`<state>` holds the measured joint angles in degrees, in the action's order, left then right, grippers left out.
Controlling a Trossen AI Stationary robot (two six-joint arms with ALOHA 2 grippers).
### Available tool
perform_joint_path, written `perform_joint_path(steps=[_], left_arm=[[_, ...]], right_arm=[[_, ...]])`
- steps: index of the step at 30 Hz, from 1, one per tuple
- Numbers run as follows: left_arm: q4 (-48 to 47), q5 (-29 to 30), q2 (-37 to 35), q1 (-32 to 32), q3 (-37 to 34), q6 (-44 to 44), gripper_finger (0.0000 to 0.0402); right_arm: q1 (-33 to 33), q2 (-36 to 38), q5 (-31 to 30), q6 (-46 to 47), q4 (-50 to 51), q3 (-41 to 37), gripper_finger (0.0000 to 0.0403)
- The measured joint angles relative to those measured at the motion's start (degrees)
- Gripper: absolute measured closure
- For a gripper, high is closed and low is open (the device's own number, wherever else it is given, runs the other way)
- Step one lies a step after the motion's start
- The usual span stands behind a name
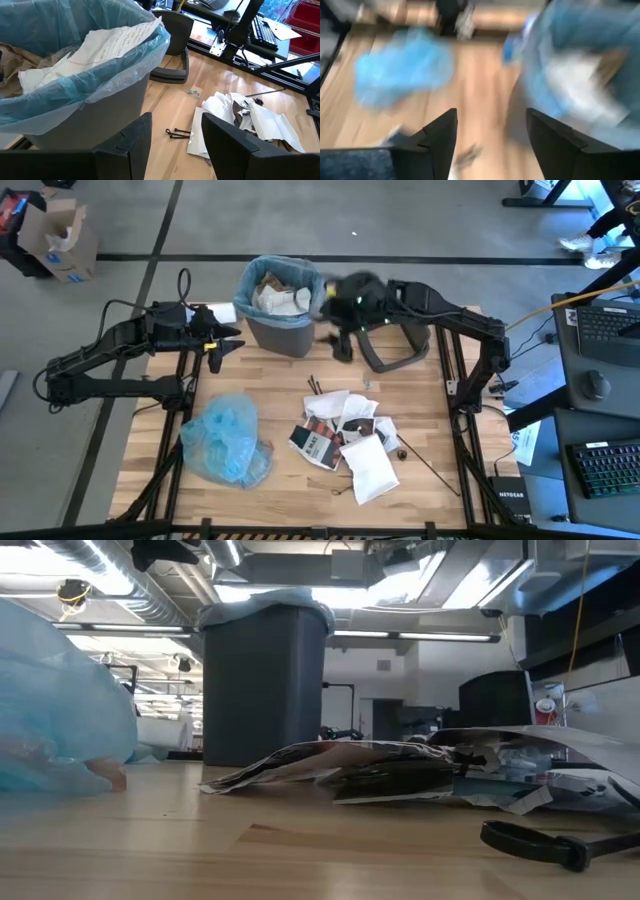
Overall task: Pick and place trash into bin
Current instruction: Put the piece of white notebook into the trash bin
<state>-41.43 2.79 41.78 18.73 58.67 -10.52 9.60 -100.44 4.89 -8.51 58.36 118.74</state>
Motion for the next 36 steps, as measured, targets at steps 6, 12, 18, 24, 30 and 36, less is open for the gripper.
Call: perform_joint_path(steps=[6, 12, 18, 24, 30, 36], left_arm=[[0.08, 0.00, 0.00, 0.01, 0.00, 0.44, 0.0235], [0.09, 0.00, 0.00, 0.01, 0.00, 0.43, 0.0235], [0.04, -0.02, 0.00, 0.01, 0.00, 0.17, 0.0235], [-0.08, -0.02, 0.00, -0.01, 0.00, 0.32, 0.0235], [-0.87, -0.02, 0.00, -0.01, 0.00, 0.41, 0.0235], [-2.02, -0.02, 0.00, -0.01, -0.08, 0.43, 0.0235]], right_arm=[[-5.85, -0.03, -1.65, 6.81, 8.52, -6.91, 0.0176], [-9.75, -0.10, -3.78, 11.61, 5.73, -21.67, 0.0175], [-9.81, -0.15, -3.22, 16.38, 3.78, -37.08, 0.0175], [-6.17, 4.29, 0.37, 18.55, -0.68, -50.82, 0.0175], [-0.44, 11.92, 8.57, 23.02, -12.11, -65.28, 0.0175], [4.64, 15.83, 17.72, 28.46, -27.85, -77.63, 0.0175]])
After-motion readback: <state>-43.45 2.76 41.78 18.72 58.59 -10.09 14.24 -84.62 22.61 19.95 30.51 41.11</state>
